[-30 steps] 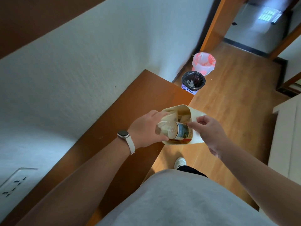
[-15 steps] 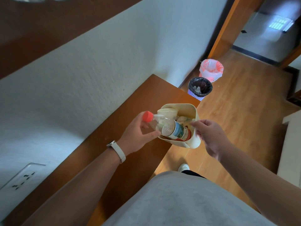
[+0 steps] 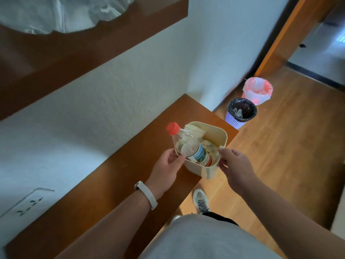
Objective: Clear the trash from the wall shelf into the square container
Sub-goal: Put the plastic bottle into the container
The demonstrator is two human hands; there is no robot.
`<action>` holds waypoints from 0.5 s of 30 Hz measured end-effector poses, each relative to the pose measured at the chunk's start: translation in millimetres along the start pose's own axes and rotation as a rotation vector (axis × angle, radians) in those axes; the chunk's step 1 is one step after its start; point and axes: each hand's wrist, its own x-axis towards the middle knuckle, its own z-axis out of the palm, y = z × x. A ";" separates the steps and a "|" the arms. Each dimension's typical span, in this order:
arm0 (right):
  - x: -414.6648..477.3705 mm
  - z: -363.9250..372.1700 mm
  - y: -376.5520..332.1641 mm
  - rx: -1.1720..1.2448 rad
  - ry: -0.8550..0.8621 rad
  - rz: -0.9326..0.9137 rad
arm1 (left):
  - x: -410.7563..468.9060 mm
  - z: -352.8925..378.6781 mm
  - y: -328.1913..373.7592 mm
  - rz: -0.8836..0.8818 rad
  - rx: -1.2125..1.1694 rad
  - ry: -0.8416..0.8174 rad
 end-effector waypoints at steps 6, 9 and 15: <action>36.1 6.9 -9.4 -0.058 -0.043 0.042 | 27.5 9.7 10.1 -0.028 0.035 0.087; 54.2 12.3 -12.9 -0.149 -0.080 0.082 | 41.2 9.0 21.9 -0.032 0.053 0.123; 90.9 22.8 -27.3 -0.218 -0.213 0.141 | 73.4 5.5 35.3 -0.043 0.103 0.161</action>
